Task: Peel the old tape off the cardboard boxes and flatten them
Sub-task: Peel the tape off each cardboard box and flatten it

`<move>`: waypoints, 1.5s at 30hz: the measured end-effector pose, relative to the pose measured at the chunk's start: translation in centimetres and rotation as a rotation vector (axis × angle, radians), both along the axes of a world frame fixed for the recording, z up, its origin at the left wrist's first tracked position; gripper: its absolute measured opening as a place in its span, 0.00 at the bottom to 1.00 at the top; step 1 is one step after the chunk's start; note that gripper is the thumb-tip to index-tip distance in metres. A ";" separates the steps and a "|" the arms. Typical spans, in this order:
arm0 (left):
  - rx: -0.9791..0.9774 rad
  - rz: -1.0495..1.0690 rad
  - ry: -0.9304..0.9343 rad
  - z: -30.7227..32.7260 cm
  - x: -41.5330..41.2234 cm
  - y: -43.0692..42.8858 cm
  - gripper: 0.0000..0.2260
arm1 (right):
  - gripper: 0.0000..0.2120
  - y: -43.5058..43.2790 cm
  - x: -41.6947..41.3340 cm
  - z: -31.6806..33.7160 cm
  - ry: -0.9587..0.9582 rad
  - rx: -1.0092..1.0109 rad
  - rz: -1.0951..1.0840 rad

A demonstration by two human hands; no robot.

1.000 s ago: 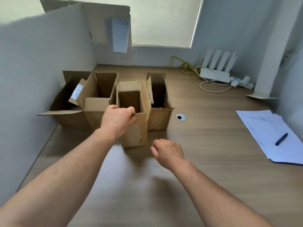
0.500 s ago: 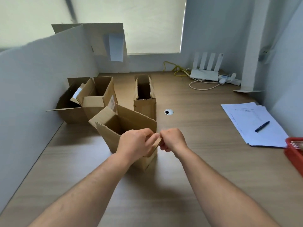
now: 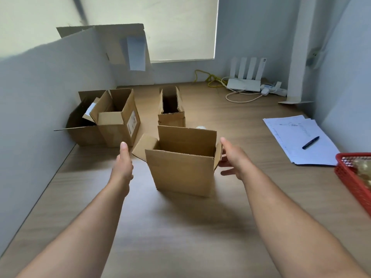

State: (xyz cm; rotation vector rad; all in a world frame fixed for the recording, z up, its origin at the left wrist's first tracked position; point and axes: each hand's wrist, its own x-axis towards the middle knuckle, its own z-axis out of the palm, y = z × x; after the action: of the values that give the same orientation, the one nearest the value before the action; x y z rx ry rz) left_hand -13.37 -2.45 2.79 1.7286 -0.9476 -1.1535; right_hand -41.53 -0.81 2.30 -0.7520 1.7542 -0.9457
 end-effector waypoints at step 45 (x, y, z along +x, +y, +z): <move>-0.177 -0.248 0.246 0.1 4.2 0.6 0.30 | 0.18 0.3 5.8 -0.9 -0.348 -0.202 0.044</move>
State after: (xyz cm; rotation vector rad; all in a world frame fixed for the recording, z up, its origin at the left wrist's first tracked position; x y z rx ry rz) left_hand -9.21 -1.80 2.89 1.3205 -1.0949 -1.3612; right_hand -35.68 -0.53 1.42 -0.7016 1.3486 -1.1598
